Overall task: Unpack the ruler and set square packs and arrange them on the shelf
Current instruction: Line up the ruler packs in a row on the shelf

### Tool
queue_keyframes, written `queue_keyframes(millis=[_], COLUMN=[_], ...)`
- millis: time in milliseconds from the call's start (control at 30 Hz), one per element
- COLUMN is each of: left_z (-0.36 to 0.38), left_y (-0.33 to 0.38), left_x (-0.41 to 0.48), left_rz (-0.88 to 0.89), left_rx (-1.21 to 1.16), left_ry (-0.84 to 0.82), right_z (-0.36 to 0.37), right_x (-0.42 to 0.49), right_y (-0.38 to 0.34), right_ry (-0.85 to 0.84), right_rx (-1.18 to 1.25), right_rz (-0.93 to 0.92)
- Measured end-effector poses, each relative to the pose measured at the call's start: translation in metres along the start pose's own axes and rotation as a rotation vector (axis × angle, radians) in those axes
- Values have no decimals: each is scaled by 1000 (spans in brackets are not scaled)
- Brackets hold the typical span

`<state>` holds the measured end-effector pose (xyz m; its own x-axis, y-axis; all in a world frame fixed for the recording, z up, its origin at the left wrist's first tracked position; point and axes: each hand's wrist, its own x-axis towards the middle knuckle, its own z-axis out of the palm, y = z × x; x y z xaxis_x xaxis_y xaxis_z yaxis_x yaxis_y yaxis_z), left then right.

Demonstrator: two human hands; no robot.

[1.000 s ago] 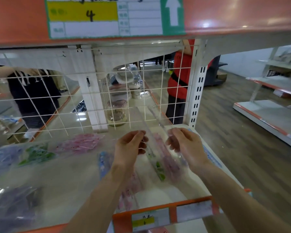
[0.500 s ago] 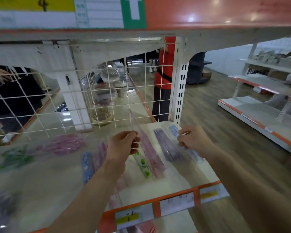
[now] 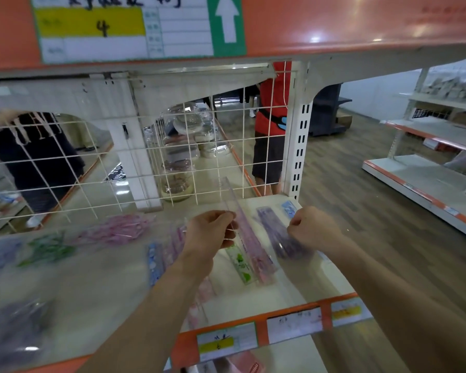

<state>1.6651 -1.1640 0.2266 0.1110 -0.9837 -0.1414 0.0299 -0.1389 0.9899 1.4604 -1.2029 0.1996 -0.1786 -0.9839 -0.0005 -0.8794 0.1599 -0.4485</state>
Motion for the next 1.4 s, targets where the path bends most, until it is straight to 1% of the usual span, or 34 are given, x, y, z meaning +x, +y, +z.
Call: queue_keyframes(millis=[67, 133, 200, 267, 333, 433, 533, 600, 667, 700, 733, 767, 800, 833, 900, 933, 967, 1000, 1067, 1100, 1167, 1233, 1267, 1367, 1400], left_z=[0, 0, 1, 2, 2, 3, 5, 6, 6, 8, 9, 12, 14, 17, 19, 19, 18, 16, 11, 9, 7, 7, 7, 12, 15], left_y=[1, 1, 1, 1, 1, 2, 4, 5, 6, 6, 6, 6, 6, 6, 8, 9, 10, 11, 13, 14, 16, 16, 16, 15, 15], left_x=[0, 0, 0, -1, -1, 0, 0, 0, 1, 2, 3, 3, 5, 5, 5, 4, 5, 6, 10, 11, 14, 16, 17, 21, 21], left_rz=[-3, -3, 1, 7, 10, 11, 4, 3, 5, 4, 1, 0, -1, 0, 13, 25, 39, 49, 48, 43, 46, 53, 54, 57, 57], left_rx=[4, 2, 1, 3, 6, 13, 26, 34, 30, 25, 24, 21, 14, 4, -12, 4, 33, 60, 59, 38, -4, -28, -32, -24, -20], left_ry=[-5, -6, -9, -13, -15, -20, -21, -22, -26, -27, -27, -26, -25, -31, -73, -95, -106, -100, -50, -27, 0, 12, 17, 27, 26], right_z=[0, -2, -3, -3, -4, -2, 2, -1, -8, -12, -17, -21, -23, -22, -15, -14, -13, -14, -21, -23, -27, -25, -24, -18, -18], right_x=[-2, -2, -1, 2, 5, 4, 2, -2, -12, -19, -29, -39, -48, -54, -56, -56, -54, -52, -53, -53, -54, -54, -51, -43, -42], right_y=[-1, -3, -4, -4, -2, 0, 3, 1, -8, -17, -28, -40, -51, -59, -64, -63, -61, -58, -55, -54, -52, -52, -52, -52, -53], right_ry=[14, 25, 7, 12, 44, 84, 50, 57, 97, 105, 75, 7, -65, -114, -78, -53, -57, -111, -282, -348, -428, -414, -354, -79, -23], right_rx=[-37, 7, 173, 364, 428, 314, 121, 14, 43, 119, 211, 274, 269, 202, 73, 100, 201, 361, 681, 786, 851, 782, 689, 291, 191], right_rz=[-12, -45, -54, -20, 5, 28, 58, 35, -59, -135, -223, -290, -321, -332, -368, -370, -357, -316, -219, -189, -170, -168, -187, -308, -318])
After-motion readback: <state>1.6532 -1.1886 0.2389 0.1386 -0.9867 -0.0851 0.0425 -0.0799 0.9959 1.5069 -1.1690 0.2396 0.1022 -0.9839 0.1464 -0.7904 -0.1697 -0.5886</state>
